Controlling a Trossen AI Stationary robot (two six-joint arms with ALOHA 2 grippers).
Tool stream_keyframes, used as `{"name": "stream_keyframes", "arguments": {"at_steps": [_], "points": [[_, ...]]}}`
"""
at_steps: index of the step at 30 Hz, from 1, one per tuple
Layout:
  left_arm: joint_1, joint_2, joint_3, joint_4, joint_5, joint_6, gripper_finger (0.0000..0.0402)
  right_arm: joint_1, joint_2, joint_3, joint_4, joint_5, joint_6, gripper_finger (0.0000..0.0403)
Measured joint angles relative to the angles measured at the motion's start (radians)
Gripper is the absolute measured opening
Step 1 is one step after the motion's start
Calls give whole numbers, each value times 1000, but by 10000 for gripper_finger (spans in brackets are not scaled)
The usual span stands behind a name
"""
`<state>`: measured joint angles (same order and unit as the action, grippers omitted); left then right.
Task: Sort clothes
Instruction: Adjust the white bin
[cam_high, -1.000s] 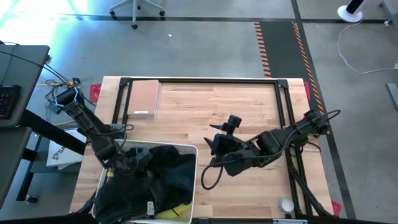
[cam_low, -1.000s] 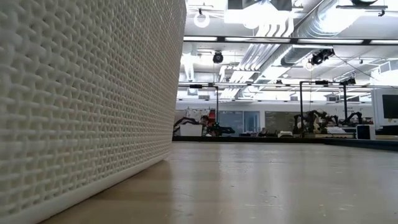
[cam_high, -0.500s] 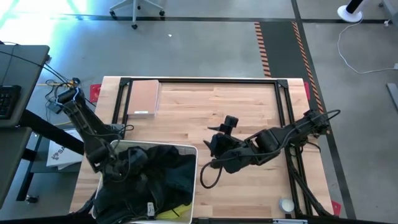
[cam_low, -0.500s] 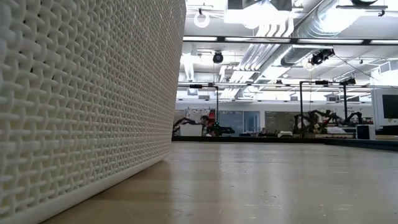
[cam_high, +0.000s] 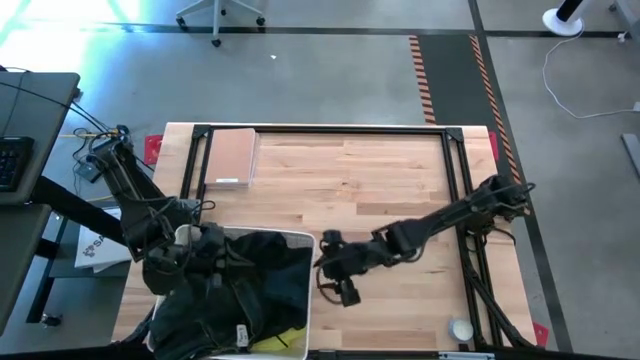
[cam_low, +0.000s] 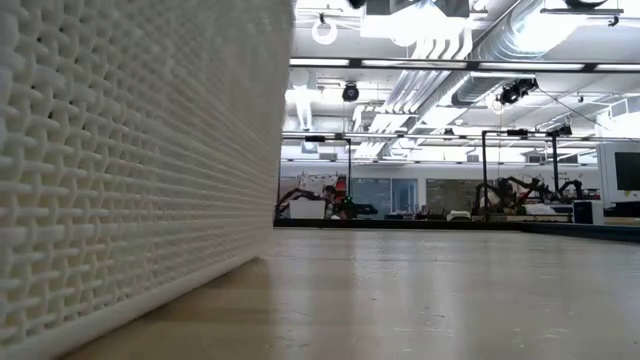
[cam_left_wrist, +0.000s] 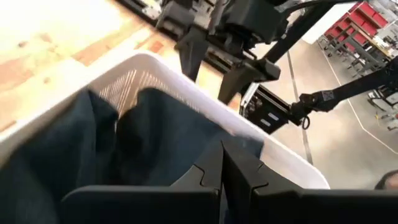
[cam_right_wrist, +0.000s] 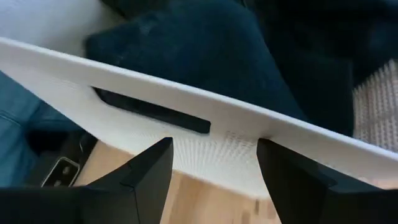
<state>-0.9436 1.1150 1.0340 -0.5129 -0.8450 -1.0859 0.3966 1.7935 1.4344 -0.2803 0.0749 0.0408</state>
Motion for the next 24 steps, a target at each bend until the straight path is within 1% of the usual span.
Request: {"name": "stream_keyframes", "arguments": {"at_steps": [3,6,8,11,15,17,18,20,22,24], "points": [[1,-6,0,0,-7,24,0,-51,1,-40,160,-100,-49,231],[1,-6,0,-4,-7,33,0,-99,1,-46,210,-109,-38,231],[1,-6,0,-9,-8,32,0,-120,1,-36,195,-109,-20,231],[1,-6,0,-10,-18,32,0,-128,-21,-22,119,-107,-23,231],[1,-6,0,-11,-41,45,0,-103,-85,-21,31,-106,-19,231],[1,-6,0,-13,-54,52,0,-77,-120,-21,13,-87,-26,231],[1,-6,0,-14,-62,57,0,-63,-133,-21,15,-46,-37,231],[1,-7,0,-14,-71,72,0,-38,-156,-19,20,84,-48,231],[1,-7,0,-15,-83,86,0,-39,-158,-18,27,256,-16,231],[4,-7,0,-15,-92,94,0,-67,-149,-18,20,433,78,231]]}}
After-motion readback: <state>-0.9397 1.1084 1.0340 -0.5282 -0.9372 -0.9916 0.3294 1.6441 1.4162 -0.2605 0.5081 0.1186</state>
